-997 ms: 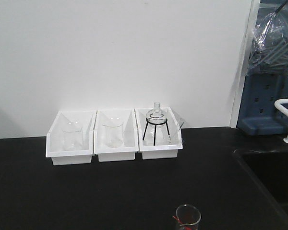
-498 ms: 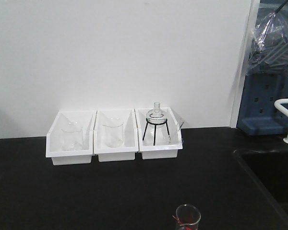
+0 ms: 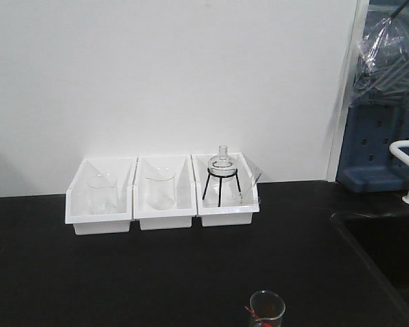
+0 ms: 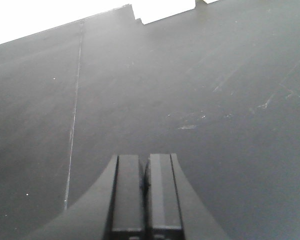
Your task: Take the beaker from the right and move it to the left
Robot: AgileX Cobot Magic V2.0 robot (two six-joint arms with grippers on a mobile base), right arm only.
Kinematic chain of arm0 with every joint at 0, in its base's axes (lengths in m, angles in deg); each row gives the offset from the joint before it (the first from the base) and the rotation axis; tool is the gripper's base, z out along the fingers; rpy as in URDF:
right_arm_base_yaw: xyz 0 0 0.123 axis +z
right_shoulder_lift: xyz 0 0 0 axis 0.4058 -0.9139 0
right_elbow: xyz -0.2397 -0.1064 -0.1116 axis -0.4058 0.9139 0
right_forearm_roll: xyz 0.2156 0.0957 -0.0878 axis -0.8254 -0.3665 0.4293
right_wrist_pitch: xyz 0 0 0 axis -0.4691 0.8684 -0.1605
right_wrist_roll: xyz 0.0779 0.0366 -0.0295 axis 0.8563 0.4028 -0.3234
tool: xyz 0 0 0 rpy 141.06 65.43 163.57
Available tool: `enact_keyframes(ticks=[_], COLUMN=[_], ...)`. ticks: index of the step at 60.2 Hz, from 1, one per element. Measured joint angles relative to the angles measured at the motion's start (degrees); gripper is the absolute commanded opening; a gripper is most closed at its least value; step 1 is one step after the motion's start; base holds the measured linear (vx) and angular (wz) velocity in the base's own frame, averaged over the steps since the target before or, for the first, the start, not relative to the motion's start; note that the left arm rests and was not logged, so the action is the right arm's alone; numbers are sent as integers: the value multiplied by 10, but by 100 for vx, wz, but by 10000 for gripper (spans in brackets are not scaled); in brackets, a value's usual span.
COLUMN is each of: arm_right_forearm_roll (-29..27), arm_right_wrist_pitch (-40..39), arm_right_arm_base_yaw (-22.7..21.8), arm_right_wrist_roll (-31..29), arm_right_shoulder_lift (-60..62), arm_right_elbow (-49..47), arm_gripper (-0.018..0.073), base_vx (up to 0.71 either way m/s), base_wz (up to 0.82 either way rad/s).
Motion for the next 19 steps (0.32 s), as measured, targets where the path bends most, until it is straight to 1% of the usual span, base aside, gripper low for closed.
enact_keyframes(ticks=[19], arm_right_forearm_roll=[1], arm_right_wrist_pitch=[0], arm_right_arm_base_yaw=[0], arm_right_wrist_roll=[0], arm_right_shoulder_lift=[0], arm_right_elbow=[0], arm_gripper=[-8], base_vx=[0], base_wz=[0])
